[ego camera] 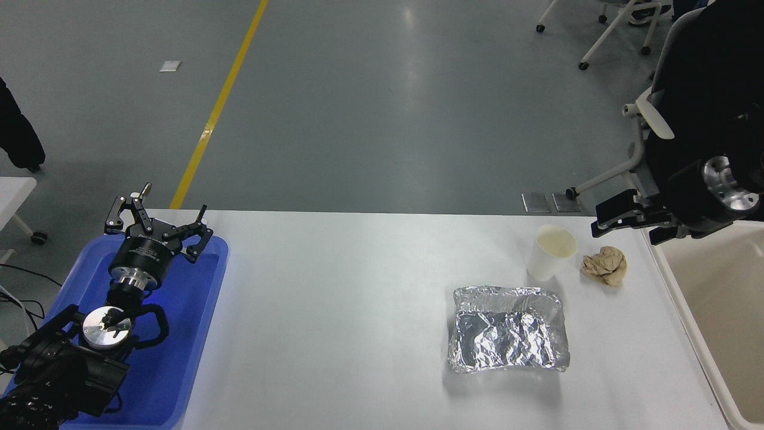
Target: Pick up paper cup place in dustbin
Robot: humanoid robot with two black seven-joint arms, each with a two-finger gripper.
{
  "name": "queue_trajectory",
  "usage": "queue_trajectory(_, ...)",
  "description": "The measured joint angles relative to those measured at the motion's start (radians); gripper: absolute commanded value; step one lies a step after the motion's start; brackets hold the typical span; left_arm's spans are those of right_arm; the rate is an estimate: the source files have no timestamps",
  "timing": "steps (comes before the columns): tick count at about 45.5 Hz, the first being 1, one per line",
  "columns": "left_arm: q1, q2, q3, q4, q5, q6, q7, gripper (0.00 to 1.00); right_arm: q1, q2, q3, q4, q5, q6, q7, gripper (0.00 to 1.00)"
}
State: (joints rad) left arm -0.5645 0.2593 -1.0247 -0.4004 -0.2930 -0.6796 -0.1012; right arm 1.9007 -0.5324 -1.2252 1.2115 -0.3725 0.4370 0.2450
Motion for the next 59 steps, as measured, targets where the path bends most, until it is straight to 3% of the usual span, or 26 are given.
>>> queue_trajectory(38, 0.000, 0.000, 0.000, 0.000, 0.000, -0.001, 0.000, 1.00, -0.422, 0.179, 0.013, -0.266, 0.260, -0.424, 0.000, 1.00)
queue_trajectory(59, 0.000, 0.000, 0.000, 0.000, 0.000, -0.001, 0.000, 1.00, -0.605, 0.261, 0.016, -0.425, 0.357, -0.565, -0.001, 0.99)
